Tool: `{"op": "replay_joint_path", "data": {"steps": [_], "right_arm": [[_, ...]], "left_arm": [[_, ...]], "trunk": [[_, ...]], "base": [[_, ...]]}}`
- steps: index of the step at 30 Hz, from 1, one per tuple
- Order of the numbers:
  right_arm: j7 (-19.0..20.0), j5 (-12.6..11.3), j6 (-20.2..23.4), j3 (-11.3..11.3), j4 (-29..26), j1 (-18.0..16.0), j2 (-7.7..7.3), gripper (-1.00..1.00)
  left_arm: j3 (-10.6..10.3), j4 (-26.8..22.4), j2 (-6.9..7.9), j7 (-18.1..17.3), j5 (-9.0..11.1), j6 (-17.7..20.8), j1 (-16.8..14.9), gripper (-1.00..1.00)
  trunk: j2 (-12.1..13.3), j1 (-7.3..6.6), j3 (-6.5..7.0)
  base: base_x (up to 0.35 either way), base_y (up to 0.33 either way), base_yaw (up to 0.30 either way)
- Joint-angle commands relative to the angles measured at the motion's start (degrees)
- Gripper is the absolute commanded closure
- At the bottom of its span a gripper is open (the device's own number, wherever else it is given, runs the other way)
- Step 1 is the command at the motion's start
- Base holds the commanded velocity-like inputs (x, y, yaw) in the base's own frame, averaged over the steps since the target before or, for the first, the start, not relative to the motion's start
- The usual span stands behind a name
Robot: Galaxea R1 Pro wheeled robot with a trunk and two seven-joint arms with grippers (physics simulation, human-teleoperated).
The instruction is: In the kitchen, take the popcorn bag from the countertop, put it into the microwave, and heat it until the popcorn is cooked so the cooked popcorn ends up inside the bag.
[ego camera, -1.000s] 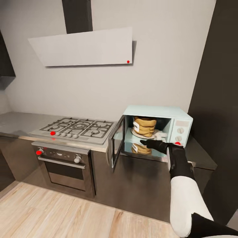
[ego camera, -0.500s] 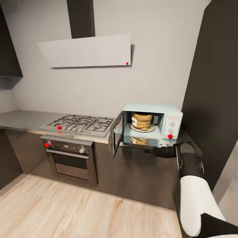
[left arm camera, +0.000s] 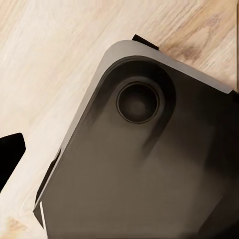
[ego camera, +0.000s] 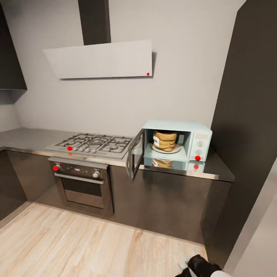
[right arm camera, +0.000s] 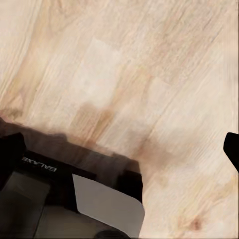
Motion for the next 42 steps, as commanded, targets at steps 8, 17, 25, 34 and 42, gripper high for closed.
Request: {"op": "replay_joint_path", "data": {"steps": [8, 17, 25, 34, 42], "right_arm": [[-15.21, -3.88, -23.1, -0.84, 6.0, 16.63, -3.02, -1.0], [-15.4, -16.95, -23.52, -0.86, 7.34, 19.55, -3.56, -1.0], [-15.4, -17.04, -23.34, -0.65, 7.34, 19.56, -3.56, -1.0], [-15.31, -15.56, -23.27, -0.21, 7.27, 19.56, -3.65, -1.0], [-15.4, -15.55, -23.78, -0.27, 7.27, 19.56, -3.65, -1.0]], "left_arm": [[-0.03, -0.04, -0.01, 0.11, -0.35, 0.23, -0.01, -1.0], [-0.04, -0.04, -0.01, 0.11, -0.35, -0.13, -0.01, -1.0], [-0.06, -0.04, 0.15, 0.11, -0.39, -0.31, -0.01, -1.0], [-0.01, -0.06, 0.16, -0.19, -0.3, -0.45, -0.01, -1.0], [-0.28, -0.04, -0.01, -0.24, -0.41, -0.09, -0.01, -1.0]], "trunk": [[-0.03, 0.02, -0.05], [-0.03, 0.02, -0.05], [-0.03, 0.02, -0.05], [-0.03, 0.02, -0.05], [-0.03, 0.02, -0.05]], "base": [[0.312, 0.0, 0.0], [0.324, 0.0, -0.198], [0.251, 0.0, -0.26], [0.11, 0.036, -0.011], [0.212, 0.074, 0.0]]}}
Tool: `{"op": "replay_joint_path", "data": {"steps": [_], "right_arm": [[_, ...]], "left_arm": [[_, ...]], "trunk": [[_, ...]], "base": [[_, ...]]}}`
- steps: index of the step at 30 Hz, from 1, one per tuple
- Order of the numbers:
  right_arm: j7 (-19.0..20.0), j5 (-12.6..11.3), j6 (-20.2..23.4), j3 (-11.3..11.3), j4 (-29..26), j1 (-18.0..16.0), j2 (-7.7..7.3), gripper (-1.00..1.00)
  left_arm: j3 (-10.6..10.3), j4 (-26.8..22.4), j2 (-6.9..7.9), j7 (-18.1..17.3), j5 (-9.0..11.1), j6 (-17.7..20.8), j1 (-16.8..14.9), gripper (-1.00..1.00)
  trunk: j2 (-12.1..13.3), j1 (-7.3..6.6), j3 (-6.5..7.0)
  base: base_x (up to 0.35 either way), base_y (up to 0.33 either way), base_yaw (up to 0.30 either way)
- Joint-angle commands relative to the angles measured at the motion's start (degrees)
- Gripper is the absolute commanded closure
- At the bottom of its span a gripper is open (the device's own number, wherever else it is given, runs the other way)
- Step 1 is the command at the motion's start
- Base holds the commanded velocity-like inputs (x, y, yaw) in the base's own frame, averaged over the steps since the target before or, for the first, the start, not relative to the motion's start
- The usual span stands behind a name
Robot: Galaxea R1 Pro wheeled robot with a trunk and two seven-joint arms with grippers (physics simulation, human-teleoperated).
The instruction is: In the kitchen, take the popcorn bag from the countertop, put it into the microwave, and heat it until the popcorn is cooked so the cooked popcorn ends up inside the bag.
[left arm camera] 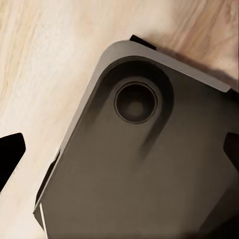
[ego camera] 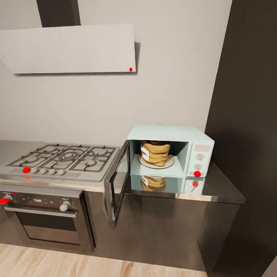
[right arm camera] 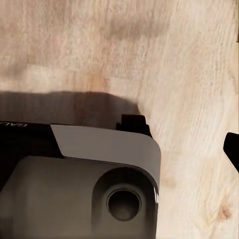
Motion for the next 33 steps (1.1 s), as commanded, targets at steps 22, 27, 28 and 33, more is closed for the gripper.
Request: {"op": "replay_joint_path", "data": {"steps": [22, 27, 28, 33], "right_arm": [[0.15, 0.54, 0.46, -0.4, 0.09, -0.06, -0.86, -1.0], [0.04, 0.54, -0.02, -0.41, 0.05, -0.06, -0.83, -1.0], [0.04, 0.54, -0.06, -0.4, 0.03, -0.06, -0.83, -1.0], [0.09, 0.54, 0.0, -0.47, 0.01, -0.06, -0.89, -1.0]], "left_arm": [[0.22, -19.78, 5.85, 0.28, 0.12, 14.1, -0.01, -1.0], [0.18, -24.49, 6.37, 0.45, -0.17, 14.98, -0.01, -1.0], [0.25, -27.32, 6.41, 0.43, -0.19, 15.22, -0.01, -1.0], [0.64, -59.45, 9.42, 0.38, 0.49, 35.12, -0.17, -1.0]], "trunk": [[-0.03, 0.03, 0.09], [-0.03, 0.03, 0.09], [-0.03, 0.03, 0.09], [-0.03, 0.03, 0.09]], "base": [[0.064, 0.04, -0.083], [-0.195, 0.0, 0.0], [-0.022, 0.0, 0.0], [-0.004, 0.0, 0.0]]}}
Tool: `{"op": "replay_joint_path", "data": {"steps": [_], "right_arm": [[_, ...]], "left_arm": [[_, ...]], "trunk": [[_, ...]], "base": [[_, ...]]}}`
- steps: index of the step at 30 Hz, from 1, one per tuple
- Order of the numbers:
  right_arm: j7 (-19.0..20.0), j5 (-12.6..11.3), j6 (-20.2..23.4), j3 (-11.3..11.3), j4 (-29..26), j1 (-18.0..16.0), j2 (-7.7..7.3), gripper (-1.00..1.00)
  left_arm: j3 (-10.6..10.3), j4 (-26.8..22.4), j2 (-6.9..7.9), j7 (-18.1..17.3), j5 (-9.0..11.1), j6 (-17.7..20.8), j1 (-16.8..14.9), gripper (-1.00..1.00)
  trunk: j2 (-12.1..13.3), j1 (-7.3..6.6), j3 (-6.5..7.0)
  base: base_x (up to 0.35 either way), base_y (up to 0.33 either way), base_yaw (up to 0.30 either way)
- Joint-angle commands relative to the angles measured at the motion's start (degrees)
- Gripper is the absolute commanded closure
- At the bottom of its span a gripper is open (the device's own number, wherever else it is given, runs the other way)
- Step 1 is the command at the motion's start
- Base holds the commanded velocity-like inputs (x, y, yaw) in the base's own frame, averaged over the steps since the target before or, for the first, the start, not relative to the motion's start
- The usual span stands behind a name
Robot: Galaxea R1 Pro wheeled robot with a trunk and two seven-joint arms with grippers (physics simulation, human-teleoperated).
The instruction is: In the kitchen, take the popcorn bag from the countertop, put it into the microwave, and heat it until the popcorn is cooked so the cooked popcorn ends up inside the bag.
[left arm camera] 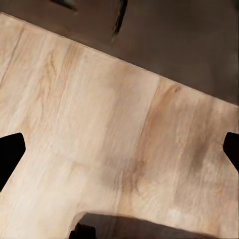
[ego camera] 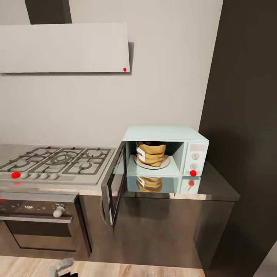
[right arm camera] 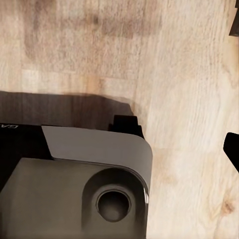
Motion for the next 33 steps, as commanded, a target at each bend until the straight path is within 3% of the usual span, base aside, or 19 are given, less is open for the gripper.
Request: {"op": "replay_joint_path", "data": {"steps": [1, 3, 8, 11, 13, 14, 18, 20, 27, 29, 33], "right_arm": [[0.11, 0.45, 0.02, -0.46, 0.1, -0.06, 0.0, -1.0], [0.11, 0.45, 0.02, -0.42, 0.1, -0.06, 0.02, -1.0], [0.03, 0.45, -0.06, -0.44, 0.1, -0.06, -0.05, -1.0], [0.04, 0.45, -0.07, -0.41, 0.1, -0.06, -0.03, -1.0], [0.03, 0.45, -0.07, -0.41, 0.1, -0.06, -0.02, -1.0], [0.02, 0.45, -0.07, -0.41, 0.1, -0.06, -0.04, -1.0], [0.04, 0.45, -0.07, -0.41, 0.1, -0.06, -0.05, -1.0], [0.04, 0.45, -0.07, -0.41, 0.1, -0.06, -0.06, -1.0], [0.02, 0.38, -0.05, -0.48, 0.18, -0.06, 0.25, -1.0], [0.02, 0.37, -0.04, -0.5, 0.19, -0.06, 0.22, -1.0], [0.08, 0.37, 0.03, -0.5, 0.19, -0.06, 0.21, -1.0]], "left_arm": [[0.11, -4.86, 0.35, 0.53, 0.69, 4.77, -0.92, -1.0], [0.26, -8.95, 0.44, 0.74, 0.86, 8.55, -5.64, -1.0], [0.35, -10.67, 0.18, 0.89, 2.06, 14.92, -20.45, -1.0], [0.35, -11.54, 0.19, 0.9, 3.62, 17.88, -25.72, -1.0], [0.36, -12.68, 0.18, 0.9, 5.54, 18.65, -28.35, -1.0], [0.36, -13.74, 0.17, 0.9, 8.36, 19.03, -29.37, -1.0], [0.3, -15.65, 0.23, 0.9, 17.24, 21.15, -30.0, -1.0], [0.29, -15.95, 0.2, 0.86, 19.79, 21.56, -30.05, -1.0], [0.04, -16.06, -0.02, 0.39, 21.26, 21.83, -30.08, -1.0], [-0.15, -16.2, -1.73, 0.35, 21.3, 21.84, -30.08, -1.0], [-0.36, -18.01, -3.42, 0.37, 21.3, 22.02, -30.08, -1.0]], "trunk": [[-0.03, 0.0, -0.07], [-0.03, 0.0, -0.07], [-0.03, 0.0, -0.07], [-0.03, 0.0, -0.07], [-0.03, 0.0, -0.07], [-0.03, 0.0, -0.07], [-0.03, 0.0, -0.07], [-0.03, 0.0, -0.07], [-0.03, 0.0, 0.02], [-0.03, 0.0, 0.11], [-0.03, 0.0, 0.28]], "base": [[0.0, 0.0, 0.0], [0.0, 0.0, 0.0], [0.0, 0.0, 0.0], [0.0, 0.0, 0.0], [0.0, 0.0, 0.0], [0.0, 0.0, 0.0], [0.0, 0.0, 0.0], [0.0, 0.0, 0.0], [0.0, 0.0, -0.054], [0.0, 0.0, -0.22], [0.0, 0.0, -0.222]]}}
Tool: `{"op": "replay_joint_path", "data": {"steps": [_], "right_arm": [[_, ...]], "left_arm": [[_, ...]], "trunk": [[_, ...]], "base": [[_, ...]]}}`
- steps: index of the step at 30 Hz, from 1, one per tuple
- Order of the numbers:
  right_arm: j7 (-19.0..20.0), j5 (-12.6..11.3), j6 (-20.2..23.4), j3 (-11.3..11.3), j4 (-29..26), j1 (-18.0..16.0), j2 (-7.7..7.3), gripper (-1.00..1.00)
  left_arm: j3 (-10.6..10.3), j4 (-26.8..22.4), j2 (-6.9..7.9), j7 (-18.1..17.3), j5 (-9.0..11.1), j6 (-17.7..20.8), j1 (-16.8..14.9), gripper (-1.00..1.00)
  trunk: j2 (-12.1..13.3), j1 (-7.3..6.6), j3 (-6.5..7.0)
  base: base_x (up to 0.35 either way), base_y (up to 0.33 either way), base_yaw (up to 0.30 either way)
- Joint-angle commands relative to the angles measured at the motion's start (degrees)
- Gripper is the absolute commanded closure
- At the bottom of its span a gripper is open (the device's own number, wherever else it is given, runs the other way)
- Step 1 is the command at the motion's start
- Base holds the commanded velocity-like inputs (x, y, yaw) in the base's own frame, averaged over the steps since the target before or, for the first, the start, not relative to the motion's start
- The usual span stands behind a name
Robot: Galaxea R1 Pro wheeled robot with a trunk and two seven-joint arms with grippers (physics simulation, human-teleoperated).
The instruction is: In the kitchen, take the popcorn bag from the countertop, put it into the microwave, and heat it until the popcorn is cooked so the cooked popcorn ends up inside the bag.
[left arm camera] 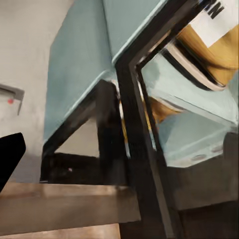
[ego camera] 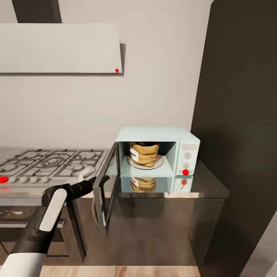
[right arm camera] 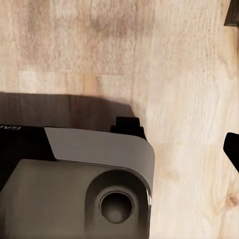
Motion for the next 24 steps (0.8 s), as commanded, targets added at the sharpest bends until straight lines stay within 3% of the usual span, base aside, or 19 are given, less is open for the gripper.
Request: {"op": "replay_joint_path", "data": {"steps": [1, 5, 11, 18, 21, 23, 24], "right_arm": [[0.09, 0.47, 0.03, -0.48, 0.11, -0.07, -0.03, -1.0], [0.12, 0.47, 0.09, -0.48, 0.11, -0.07, -0.03, -1.0], [0.04, 0.47, 0.02, -0.48, 0.11, -0.07, -0.03, -1.0], [0.04, 0.47, 0.01, -0.48, 0.11, -0.07, -0.09, -1.0], [0.04, 0.47, 0.01, -0.48, 0.11, -0.07, -0.12, -1.0], [0.04, 0.47, 0.01, -0.48, 0.11, -0.07, -0.12, -1.0], [0.04, 0.47, -0.02, -0.48, 0.11, -0.07, -0.12, -1.0]], "left_arm": [[0.0, -0.34, -0.49, 0.45, 0.51, 0.71, -0.03, -1.0], [-0.03, -0.6, -1.69, 0.47, 0.45, 1.93, -0.03, -1.0], [-0.39, -0.62, -2.01, 0.52, 0.42, 2.09, -0.03, -1.0], [-4.12, -1.17, -2.37, 0.54, 0.35, 2.06, -0.03, -1.0], [-7.87, -2.25, -3.1, 0.86, -0.01, 1.91, -0.03, -1.0], [-9.39, -2.58, -5.58, 1.37, -0.49, 1.89, -0.03, -1.0], [-9.51, -2.6, -6.1, 1.49, -0.53, 1.87, -0.03, -1.0]], "trunk": [[-0.04, 0.0, -0.02], [-0.04, 0.0, 0.16], [-0.04, 0.0, 0.42], [-0.04, 0.0, 0.73], [-0.04, 0.0, 0.86], [-0.04, 0.0, 0.95], [-0.04, 0.0, 0.99]], "base": [[0.0, 0.0, -0.223], [0.0, 0.0, -0.223], [0.0, 0.0, -0.223], [0.0, 0.0, -0.223], [0.0, 0.0, -0.223], [0.0, 0.0, -0.223], [0.0, 0.0, -0.223]]}}
